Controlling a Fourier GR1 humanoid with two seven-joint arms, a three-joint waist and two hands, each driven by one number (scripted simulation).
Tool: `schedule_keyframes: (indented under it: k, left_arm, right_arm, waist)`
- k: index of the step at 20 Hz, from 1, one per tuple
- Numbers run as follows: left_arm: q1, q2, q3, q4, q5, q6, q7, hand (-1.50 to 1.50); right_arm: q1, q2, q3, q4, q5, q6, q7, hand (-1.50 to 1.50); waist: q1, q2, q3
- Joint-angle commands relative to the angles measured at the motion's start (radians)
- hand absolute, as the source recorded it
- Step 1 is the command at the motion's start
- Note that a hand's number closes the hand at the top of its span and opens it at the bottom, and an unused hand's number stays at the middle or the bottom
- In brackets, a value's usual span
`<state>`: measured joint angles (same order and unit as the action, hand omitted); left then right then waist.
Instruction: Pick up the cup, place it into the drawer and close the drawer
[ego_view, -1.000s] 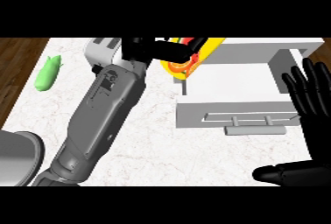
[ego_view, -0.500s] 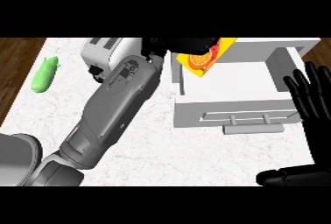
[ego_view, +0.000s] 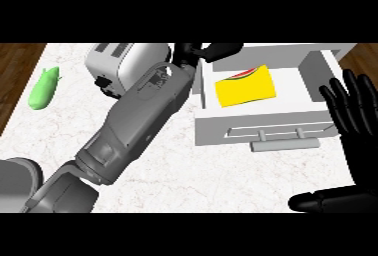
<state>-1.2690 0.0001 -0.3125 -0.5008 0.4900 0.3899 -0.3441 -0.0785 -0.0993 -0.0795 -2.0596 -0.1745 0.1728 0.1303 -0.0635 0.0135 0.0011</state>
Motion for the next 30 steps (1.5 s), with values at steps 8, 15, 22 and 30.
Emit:
schedule_keyframes:
  k: [8, 15, 22, 30]
  left_arm:
    - [-0.049, 0.0, -0.199, 0.111, 0.075, 0.067, -0.008, 1.5]
    - [-0.045, 0.0, -0.29, 0.097, 0.108, 0.103, 0.037, -1.5]
    - [-0.034, 0.0, -0.231, 0.053, 0.217, 0.049, -0.076, -1.5]
    - [-0.015, 0.0, -0.185, -0.05, 0.309, 0.02, -0.137, -1.5]
  right_arm:
    - [-0.081, 0.0, 0.012, 0.099, 0.001, 0.023, -0.045, -1.5]
    - [-0.112, 0.008, 0.008, 0.059, -0.042, 0.007, 0.01, -1.5]
    - [-0.1, -0.018, -0.035, 0.039, -0.125, 0.037, 0.038, -1.5]
    - [-0.027, -0.043, -0.056, -0.007, -0.197, 0.092, 0.043, -1.5]
  waist:
    - [-0.048, 0.015, 0.002]
    - [-0.056, 0.014, 0.001]
    - [-0.028, 0.009, 0.0]
    - [0.023, -0.009, -0.001]
